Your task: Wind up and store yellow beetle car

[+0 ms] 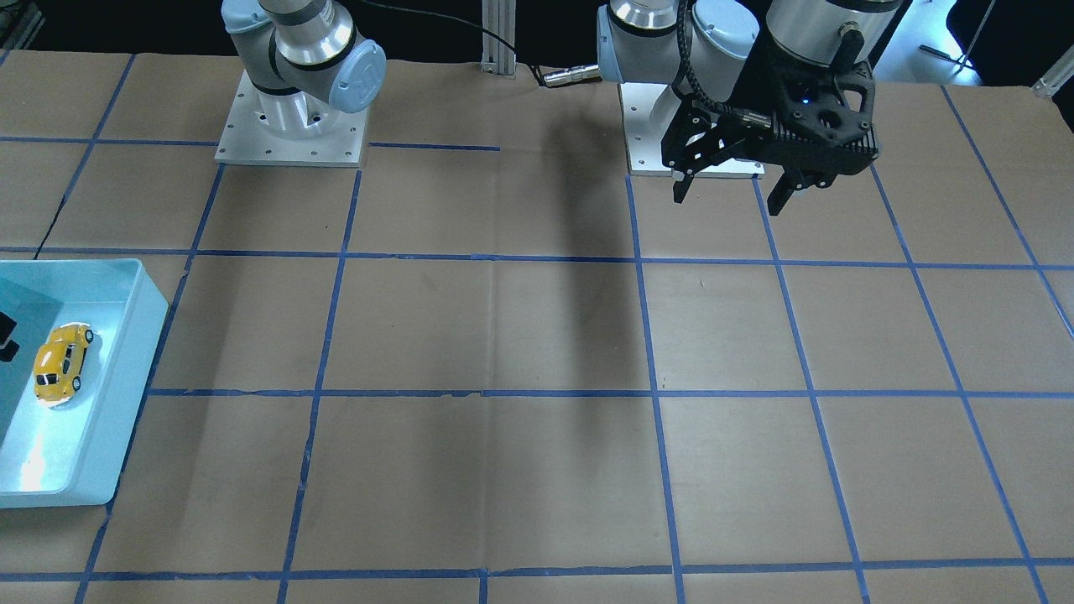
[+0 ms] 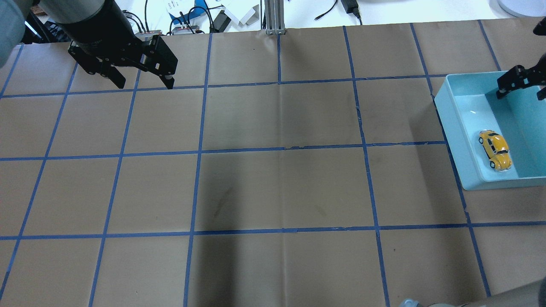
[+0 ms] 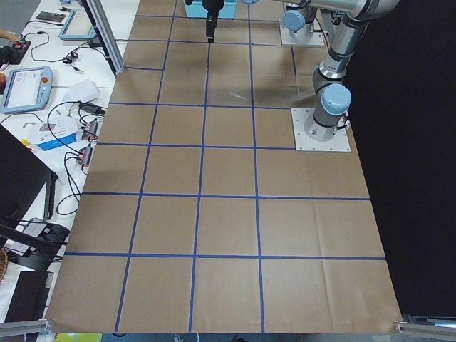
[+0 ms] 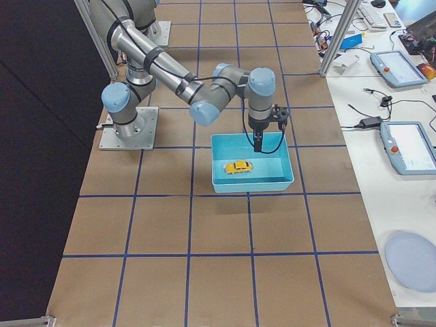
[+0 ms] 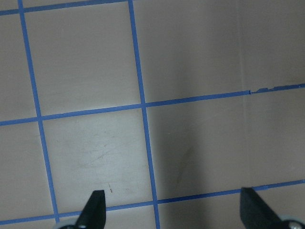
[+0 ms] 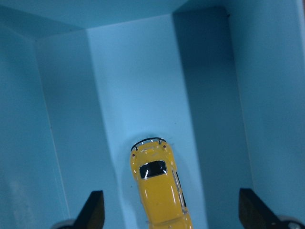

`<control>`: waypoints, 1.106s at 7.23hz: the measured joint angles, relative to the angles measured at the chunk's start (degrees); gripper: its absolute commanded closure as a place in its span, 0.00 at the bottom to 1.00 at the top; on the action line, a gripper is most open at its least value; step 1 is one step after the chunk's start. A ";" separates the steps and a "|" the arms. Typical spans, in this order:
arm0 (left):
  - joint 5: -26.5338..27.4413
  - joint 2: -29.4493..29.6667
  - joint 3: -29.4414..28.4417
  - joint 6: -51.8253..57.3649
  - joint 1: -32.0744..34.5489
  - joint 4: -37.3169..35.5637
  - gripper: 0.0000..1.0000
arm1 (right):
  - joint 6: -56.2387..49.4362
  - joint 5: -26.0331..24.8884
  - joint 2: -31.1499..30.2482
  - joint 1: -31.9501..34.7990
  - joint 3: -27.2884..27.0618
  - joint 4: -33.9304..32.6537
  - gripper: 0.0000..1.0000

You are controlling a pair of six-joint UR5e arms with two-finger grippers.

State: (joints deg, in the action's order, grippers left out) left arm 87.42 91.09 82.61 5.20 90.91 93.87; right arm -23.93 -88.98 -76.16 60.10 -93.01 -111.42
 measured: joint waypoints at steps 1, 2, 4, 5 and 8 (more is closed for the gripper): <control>0.06 -0.04 -0.06 0.04 0.06 0.00 0.00 | 4.62 -1.53 -0.94 3.78 3.16 5.30 0.00; 0.23 -0.06 -0.26 0.08 0.06 0.02 0.00 | 10.66 -3.00 -2.23 8.33 5.62 9.84 0.00; 0.55 -0.28 -0.34 0.19 0.12 0.18 0.00 | 23.62 -4.20 -4.38 18.71 9.17 16.45 0.00; 0.64 -0.51 -0.07 0.27 0.13 0.25 0.00 | 28.07 -4.06 -4.74 23.73 10.50 18.30 0.00; 0.65 -1.15 0.65 0.62 -0.17 0.26 0.00 | 32.51 -1.18 -5.43 31.18 11.21 19.19 0.01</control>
State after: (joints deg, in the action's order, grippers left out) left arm 88.07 89.94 83.26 5.82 90.74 94.13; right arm 8.58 -90.16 -81.60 91.29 -81.81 -92.22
